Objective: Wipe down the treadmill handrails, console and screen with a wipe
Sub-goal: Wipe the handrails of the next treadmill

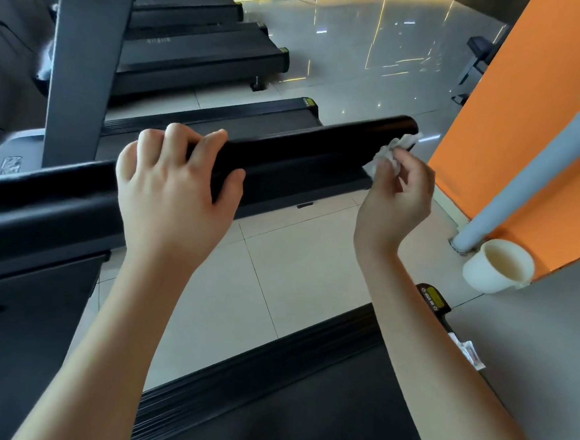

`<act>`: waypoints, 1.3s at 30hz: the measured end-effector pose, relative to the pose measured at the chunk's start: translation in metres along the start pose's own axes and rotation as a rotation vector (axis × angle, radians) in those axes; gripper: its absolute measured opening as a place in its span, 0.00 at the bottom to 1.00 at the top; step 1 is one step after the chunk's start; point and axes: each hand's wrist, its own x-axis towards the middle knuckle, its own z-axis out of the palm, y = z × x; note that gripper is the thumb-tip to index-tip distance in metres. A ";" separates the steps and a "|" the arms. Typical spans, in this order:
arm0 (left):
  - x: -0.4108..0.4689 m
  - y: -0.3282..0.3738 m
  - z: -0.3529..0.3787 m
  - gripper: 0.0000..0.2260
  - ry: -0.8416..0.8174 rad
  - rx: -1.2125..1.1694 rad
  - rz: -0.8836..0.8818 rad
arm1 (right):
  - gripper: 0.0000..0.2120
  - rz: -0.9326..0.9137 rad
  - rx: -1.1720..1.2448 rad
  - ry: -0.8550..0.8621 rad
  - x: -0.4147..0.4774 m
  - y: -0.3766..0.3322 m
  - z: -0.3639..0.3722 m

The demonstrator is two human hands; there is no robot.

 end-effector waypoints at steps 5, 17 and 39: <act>0.000 0.000 0.002 0.18 0.021 0.000 0.004 | 0.07 0.089 -0.009 -0.029 -0.018 0.002 0.001; -0.001 0.001 0.005 0.18 0.045 0.021 0.008 | 0.06 -0.104 -0.072 -0.114 -0.013 0.000 -0.003; 0.001 0.002 0.003 0.18 0.028 -0.016 0.005 | 0.13 -0.535 -0.465 -0.385 0.051 -0.028 0.002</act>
